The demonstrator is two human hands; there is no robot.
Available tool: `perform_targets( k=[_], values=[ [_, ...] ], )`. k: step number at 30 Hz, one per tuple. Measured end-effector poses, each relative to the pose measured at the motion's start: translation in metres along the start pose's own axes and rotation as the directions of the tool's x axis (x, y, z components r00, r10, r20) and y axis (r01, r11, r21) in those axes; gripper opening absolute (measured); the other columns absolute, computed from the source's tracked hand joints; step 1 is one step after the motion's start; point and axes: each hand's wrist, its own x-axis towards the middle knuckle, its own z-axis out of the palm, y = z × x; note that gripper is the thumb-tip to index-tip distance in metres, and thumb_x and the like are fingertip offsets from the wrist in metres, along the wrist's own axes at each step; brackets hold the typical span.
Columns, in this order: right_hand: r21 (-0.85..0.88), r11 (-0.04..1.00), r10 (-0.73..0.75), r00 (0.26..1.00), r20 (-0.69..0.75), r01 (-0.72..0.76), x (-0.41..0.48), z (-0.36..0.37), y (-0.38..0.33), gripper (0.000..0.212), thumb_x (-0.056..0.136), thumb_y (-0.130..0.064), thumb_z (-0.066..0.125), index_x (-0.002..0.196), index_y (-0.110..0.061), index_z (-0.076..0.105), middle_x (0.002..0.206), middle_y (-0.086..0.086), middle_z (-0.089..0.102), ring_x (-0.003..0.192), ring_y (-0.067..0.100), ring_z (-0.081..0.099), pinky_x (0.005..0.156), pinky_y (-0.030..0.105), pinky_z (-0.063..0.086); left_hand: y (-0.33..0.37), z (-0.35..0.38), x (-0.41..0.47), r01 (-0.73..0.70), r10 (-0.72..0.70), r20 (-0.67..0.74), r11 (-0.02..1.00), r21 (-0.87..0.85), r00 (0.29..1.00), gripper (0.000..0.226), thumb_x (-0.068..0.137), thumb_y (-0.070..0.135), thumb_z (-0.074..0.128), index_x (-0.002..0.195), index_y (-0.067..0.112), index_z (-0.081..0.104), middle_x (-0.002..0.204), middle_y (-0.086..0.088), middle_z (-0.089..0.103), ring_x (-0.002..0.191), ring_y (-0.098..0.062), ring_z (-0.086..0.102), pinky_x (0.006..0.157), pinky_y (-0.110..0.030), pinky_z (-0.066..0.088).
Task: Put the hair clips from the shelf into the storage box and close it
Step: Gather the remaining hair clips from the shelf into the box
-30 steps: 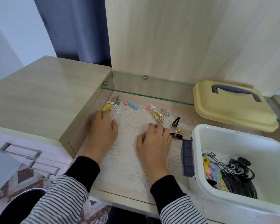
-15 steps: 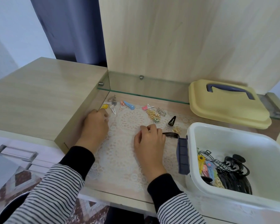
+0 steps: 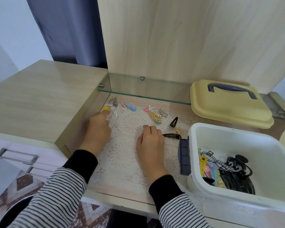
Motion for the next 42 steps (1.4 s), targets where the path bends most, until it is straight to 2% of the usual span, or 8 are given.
perform_targets(
  k=[4, 10, 19, 24, 26, 32, 35, 42],
  values=[
    [0.007, 1.0, -0.001, 1.0, 0.003, 0.001, 0.0, -0.001, 0.0, 0.022, 0.072, 0.001, 0.067, 0.092, -0.008, 0.065, 0.08, 0.007, 0.062, 0.068, 0.023, 0.055, 0.059, 0.034, 0.048, 0.007, -0.002, -0.004, 0.014, -0.013, 0.013, 0.999, -0.05, 1.0, 0.045, 0.09, -0.014, 0.046, 0.129, 0.004, 0.056, 0.118, -0.015, 0.057, 0.091, -0.018, 0.051, 0.078, -0.023, 0.04],
    [0.014, 0.998, -0.06, 0.998, -0.003, 0.06, 0.001, -0.004, -0.004, 0.026, 0.066, 0.006, 0.071, 0.088, -0.007, 0.066, 0.077, 0.007, 0.06, 0.062, 0.021, 0.052, 0.055, 0.031, 0.047, 0.01, -0.004, -0.007, -0.045, 0.044, -0.007, 0.998, -0.037, 0.999, 0.032, 0.092, -0.003, 0.05, 0.121, 0.004, 0.063, 0.114, -0.017, 0.062, 0.095, -0.031, 0.058, 0.082, -0.032, 0.049],
    [0.075, 0.994, -0.078, 0.997, 0.018, 0.076, 0.005, -0.029, -0.026, 0.034, 0.053, 0.012, 0.072, 0.077, -0.008, 0.058, 0.072, 0.006, 0.055, 0.05, 0.017, 0.048, 0.044, 0.022, 0.031, 0.043, -0.019, -0.015, -0.125, 0.123, -0.044, 0.991, -0.042, 0.991, 0.021, 0.09, 0.011, 0.056, 0.108, 0.015, 0.064, 0.104, -0.001, 0.064, 0.077, -0.017, 0.06, 0.071, -0.027, 0.048],
    [0.161, 0.982, -0.102, 0.995, -0.003, 0.101, 0.02, -0.076, -0.032, 0.028, 0.064, 0.015, 0.066, 0.084, -0.003, 0.059, 0.079, 0.012, 0.055, 0.055, 0.022, 0.048, 0.045, 0.024, 0.033, 0.083, -0.033, -0.02, -0.12, 0.116, -0.039, 0.984, -0.133, 0.992, 0.019, 0.088, 0.018, 0.059, 0.105, 0.026, 0.063, 0.094, 0.011, 0.061, 0.072, -0.001, 0.056, 0.063, -0.005, 0.04],
    [0.183, 0.977, -0.114, 0.994, 0.002, 0.111, 0.031, -0.105, -0.028, 0.023, 0.07, 0.014, 0.061, 0.087, 0.0, 0.06, 0.082, 0.014, 0.054, 0.059, 0.022, 0.043, 0.051, 0.026, 0.031, 0.099, -0.038, -0.022, -0.11, 0.105, -0.038, 0.98, -0.165, 0.994, 0.019, 0.083, 0.031, 0.061, 0.101, 0.039, 0.062, 0.087, 0.018, 0.066, 0.078, -0.004, 0.062, 0.073, -0.02, 0.05],
    [0.268, 0.96, -0.12, 0.985, 0.127, 0.082, 0.068, -0.189, 0.022, 0.012, 0.085, -0.006, 0.058, 0.091, -0.004, 0.069, 0.084, 0.006, 0.062, 0.077, 0.022, 0.055, 0.072, 0.029, 0.044, 0.162, -0.039, -0.035, -0.152, 0.15, -0.036, 0.912, -0.38, 0.988, 0.014, 0.085, 0.023, 0.065, 0.097, 0.03, 0.067, 0.093, 0.013, 0.068, 0.066, 0.004, 0.063, 0.066, -0.016, 0.049],
    [0.283, 0.959, -0.069, 0.964, 0.258, -0.007, 0.079, -0.224, 0.057, 0.012, 0.086, -0.011, 0.06, 0.089, -0.014, 0.071, 0.079, -0.003, 0.062, 0.072, 0.011, 0.056, 0.063, 0.007, 0.038, 0.189, -0.034, -0.045, -0.167, 0.204, 0.03, 0.871, -0.461, 0.978, 0.015, 0.085, 0.021, 0.068, 0.099, 0.026, 0.067, 0.095, 0.013, 0.069, 0.06, 0.006, 0.062, 0.054, -0.008, 0.044],
    [0.192, 0.975, -0.029, 0.8, 0.6, -0.109, 0.087, -0.259, 0.127, 0.011, 0.08, -0.028, 0.073, 0.089, -0.022, 0.068, 0.084, -0.007, 0.066, 0.066, 0.0, 0.057, 0.058, 0.012, 0.044, 0.232, -0.016, -0.071, -0.124, 0.332, 0.35, 0.855, -0.504, 0.876, 0.019, 0.083, 0.019, 0.072, 0.097, 0.032, 0.07, 0.097, 0.012, 0.07, 0.074, -0.008, 0.068, 0.06, -0.006, 0.044]
  ],
)
